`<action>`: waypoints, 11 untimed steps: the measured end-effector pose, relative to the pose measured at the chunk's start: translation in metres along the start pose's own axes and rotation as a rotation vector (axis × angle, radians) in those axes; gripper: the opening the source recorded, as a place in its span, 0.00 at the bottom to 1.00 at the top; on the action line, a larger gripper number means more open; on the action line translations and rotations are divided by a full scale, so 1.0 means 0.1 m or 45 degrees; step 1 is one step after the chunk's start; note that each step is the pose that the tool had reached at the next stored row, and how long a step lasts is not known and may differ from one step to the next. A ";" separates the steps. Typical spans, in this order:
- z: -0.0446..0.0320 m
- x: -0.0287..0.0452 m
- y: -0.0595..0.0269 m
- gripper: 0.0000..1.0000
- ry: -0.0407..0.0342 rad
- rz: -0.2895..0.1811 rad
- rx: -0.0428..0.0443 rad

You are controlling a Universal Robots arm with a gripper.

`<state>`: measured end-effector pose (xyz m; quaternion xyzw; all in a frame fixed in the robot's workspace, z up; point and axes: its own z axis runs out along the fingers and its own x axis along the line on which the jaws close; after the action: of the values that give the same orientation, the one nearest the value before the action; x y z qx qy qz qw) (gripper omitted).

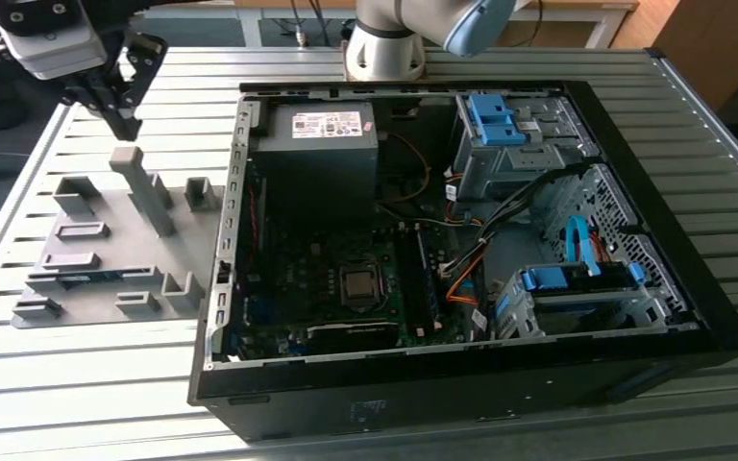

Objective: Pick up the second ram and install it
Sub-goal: 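Reach for the second ram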

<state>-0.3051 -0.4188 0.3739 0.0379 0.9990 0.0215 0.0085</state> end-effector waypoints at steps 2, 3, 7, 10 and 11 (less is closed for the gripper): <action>0.003 0.034 -0.008 0.11 0.0004 0.000 0.000; 0.004 0.055 -0.012 0.11 0.0007 0.000 0.000; 0.012 0.127 -0.043 0.11 0.0010 0.000 0.000; 0.020 0.167 -0.084 0.11 0.0012 0.000 0.000; 0.023 0.178 -0.096 0.11 0.0012 0.000 0.000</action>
<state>-0.3235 -0.4269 0.3710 0.0380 0.9990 0.0215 0.0080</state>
